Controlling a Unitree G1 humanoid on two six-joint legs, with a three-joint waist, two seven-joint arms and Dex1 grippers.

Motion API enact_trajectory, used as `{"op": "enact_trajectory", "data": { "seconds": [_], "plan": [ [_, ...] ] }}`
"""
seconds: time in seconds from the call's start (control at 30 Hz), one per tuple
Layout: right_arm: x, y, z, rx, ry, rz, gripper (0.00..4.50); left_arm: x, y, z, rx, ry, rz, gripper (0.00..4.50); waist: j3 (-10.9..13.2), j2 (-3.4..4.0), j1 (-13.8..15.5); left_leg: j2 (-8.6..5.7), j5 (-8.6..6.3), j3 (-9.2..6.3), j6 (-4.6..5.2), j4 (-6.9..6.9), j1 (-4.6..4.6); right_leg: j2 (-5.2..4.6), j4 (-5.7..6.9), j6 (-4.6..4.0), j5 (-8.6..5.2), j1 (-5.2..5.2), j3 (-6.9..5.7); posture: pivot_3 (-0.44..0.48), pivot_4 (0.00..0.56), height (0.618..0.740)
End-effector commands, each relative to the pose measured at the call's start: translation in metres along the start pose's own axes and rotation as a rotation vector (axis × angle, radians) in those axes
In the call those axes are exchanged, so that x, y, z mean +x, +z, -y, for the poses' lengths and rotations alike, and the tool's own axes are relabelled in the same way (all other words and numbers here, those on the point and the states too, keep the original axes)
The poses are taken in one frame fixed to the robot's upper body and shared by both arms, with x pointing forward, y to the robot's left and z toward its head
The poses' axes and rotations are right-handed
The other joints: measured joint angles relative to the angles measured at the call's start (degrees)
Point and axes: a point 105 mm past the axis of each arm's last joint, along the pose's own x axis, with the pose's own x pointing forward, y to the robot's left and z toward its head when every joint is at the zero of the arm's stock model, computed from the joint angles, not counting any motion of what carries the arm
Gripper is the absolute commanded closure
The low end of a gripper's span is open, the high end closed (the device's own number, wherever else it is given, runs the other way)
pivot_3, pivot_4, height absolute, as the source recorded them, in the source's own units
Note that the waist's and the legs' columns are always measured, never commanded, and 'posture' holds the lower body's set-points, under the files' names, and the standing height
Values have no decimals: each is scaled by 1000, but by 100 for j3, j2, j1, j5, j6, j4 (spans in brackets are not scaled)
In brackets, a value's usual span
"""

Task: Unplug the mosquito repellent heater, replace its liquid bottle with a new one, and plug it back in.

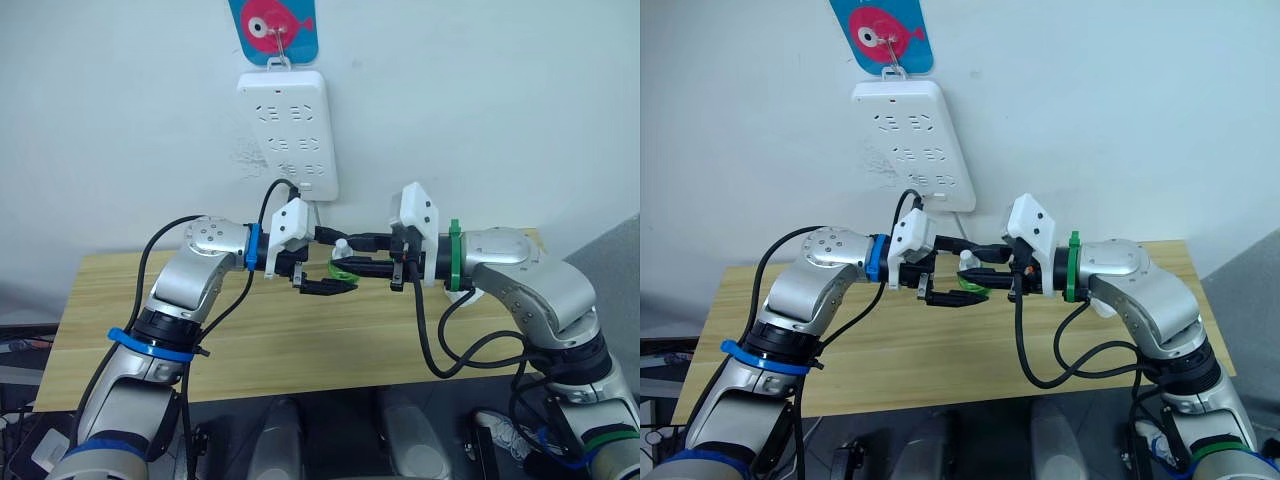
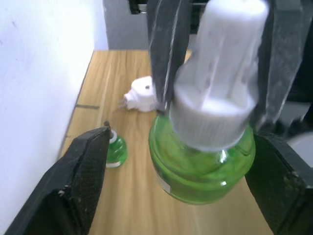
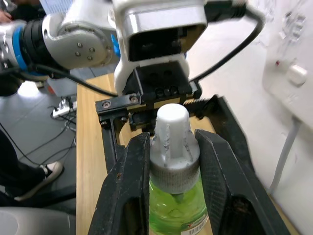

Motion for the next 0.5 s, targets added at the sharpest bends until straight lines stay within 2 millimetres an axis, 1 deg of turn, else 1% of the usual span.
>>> {"op": "enact_trajectory", "data": {
  "seconds": [0.03, 0.13, 0.3, 0.5],
  "plan": [
    [-4, 12, -1, -24, 1, 49, 3471, -2, 13, 5, -22, -1, 54, 350, -9, -1, -10, 0, 0, 0, 0, 0, 0, 0, 1, 0, 0, 0, 0, -158, 197, 734],
    [-4, 14, 0, -8, -12, 65, 3471, -1, 12, 9, -43, -1, 65, 350, -15, 0, -33, 0, 0, 1, 0, 0, 1, 0, 1, 0, 0, 0, 0, -158, 193, 734],
    [-5, 14, 1, -4, -17, 68, 3471, -2, 16, 15, -68, -30, 87, 350, -21, 0, -80, 0, 1, 0, -1, 2, 1, 0, 4, 0, 0, 0, 0, -160, 190, 734],
    [-5, 14, 0, -8, -11, 60, 3471, -3, 20, 10, -59, -3, 105, 350, -52, 1, -115, 0, 1, 1, -1, 1, 2, 0, 6, 0, 0, 0, 0, -159, 190, 734]
  ]
}}
